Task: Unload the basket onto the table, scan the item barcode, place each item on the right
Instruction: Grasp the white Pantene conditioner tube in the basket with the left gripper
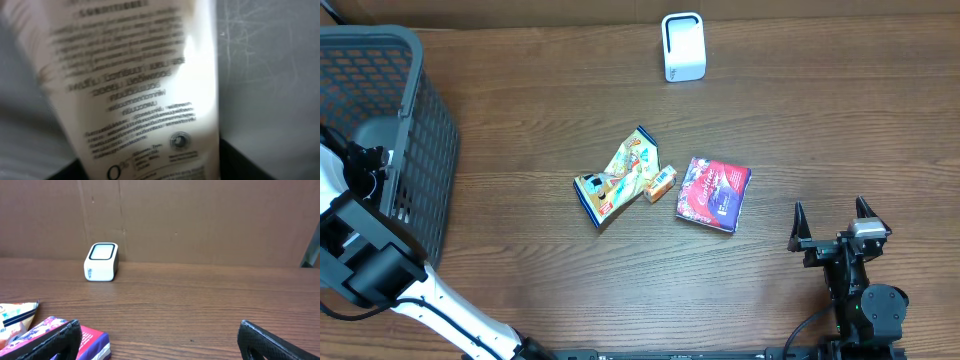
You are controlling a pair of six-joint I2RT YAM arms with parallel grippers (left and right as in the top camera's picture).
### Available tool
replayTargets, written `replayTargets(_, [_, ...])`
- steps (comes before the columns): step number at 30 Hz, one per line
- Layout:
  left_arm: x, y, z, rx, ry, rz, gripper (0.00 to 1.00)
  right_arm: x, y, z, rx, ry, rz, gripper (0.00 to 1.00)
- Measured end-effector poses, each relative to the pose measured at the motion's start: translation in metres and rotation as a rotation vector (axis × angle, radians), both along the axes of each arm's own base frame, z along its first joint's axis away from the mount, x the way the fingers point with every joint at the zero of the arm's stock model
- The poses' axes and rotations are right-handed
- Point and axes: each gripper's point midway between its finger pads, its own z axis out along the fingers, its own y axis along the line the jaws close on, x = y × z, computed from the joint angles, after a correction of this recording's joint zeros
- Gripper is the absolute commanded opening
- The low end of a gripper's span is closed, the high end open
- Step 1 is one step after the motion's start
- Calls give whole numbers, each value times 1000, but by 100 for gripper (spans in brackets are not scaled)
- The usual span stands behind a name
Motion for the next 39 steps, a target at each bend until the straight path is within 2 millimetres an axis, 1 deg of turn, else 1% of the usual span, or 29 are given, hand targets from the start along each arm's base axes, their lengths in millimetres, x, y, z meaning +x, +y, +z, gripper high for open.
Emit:
replayTargets(1, [0,0,0,-1,-2,4,39,0,0,0,0,1,0,100])
replayTargets(6, [3,1,0,5,-14,25,36,0,0,0,0,0,0,100])
replayTargets(7, [3,1,0,5,-15,32,32,0,0,0,0,0,0,100])
replayTargets(10, [3,2,1,6,-19,64,28,0,0,0,0,0,0,100])
replayTargets(12, [6,4,5,10,-28,102,12,0,0,0,0,0,0,100])
replayTargets(13, [7,4,7,9,-32,120,9,0,0,0,0,0,0,100])
replayTargets(17, [17,9,23,5,-66,175,9,0,0,0,0,0,0,100])
replayTargets(21, [36,14,65,7,-164,228,8,0,0,0,0,0,0,100])
replayTargets(25, [59,18,121,14,-316,279,7,0,0,0,0,0,0,100])
replayTargets(26, [65,17,134,8,-356,289,8,0,0,0,0,0,0,100])
replayTargets(29, [83,10,182,-25,-508,305,9,0,0,0,0,0,0,100])
replayTargets(30, [88,7,198,-40,-563,307,9,0,0,0,0,0,0,100])
replayTargets(31, [94,2,219,-57,-627,309,9,0,0,0,0,0,0,100])
replayTargets(32, [97,-1,232,-67,-669,307,9,0,0,0,0,0,0,100])
replayTargets(35, [107,-17,283,-110,-828,291,8,0,0,0,0,0,0,100])
replayTargets(37, [109,-32,313,-146,-913,266,8,0,0,0,0,0,0,100])
replayTargets(39, [112,-55,341,-192,-990,223,8,0,0,0,0,0,0,100])
